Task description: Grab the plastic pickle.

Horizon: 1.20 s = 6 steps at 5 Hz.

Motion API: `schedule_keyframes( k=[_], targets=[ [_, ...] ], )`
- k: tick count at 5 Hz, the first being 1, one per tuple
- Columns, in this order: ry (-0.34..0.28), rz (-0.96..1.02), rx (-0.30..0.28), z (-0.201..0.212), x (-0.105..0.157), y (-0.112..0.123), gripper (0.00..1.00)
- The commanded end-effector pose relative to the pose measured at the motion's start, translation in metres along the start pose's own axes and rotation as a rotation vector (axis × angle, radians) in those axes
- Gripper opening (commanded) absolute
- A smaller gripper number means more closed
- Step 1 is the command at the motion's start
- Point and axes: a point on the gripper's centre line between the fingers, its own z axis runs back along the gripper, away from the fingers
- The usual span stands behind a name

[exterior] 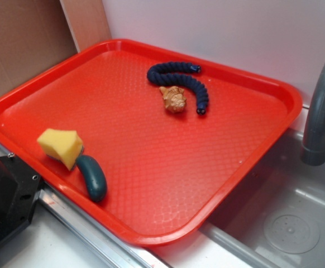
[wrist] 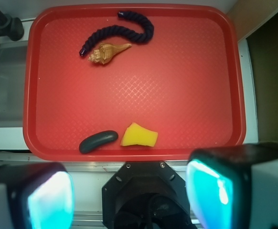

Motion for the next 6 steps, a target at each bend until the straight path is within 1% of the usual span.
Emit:
schedule_keyframes(
  k=[1, 2, 3, 4, 5, 6],
  targets=[
    [0.0, 0.0, 0.0, 0.0, 0.0, 0.0, 1.0],
    [-0.055, 0.231, 0.201, -0.05, -0.005, -0.005, 1.0],
    [-0.102, 0.494, 0.118, -0.099, -0.016, -0.028, 1.0],
    [-0.033, 0.759, 0.065, -0.146, -0.019, -0.035, 1.0],
    [0.032, 0.793, -0.004, -0.189, -0.02, -0.04, 1.0],
    [0.027, 0.724, -0.059, -0.204, -0.016, -0.049, 1.0]
  ],
)
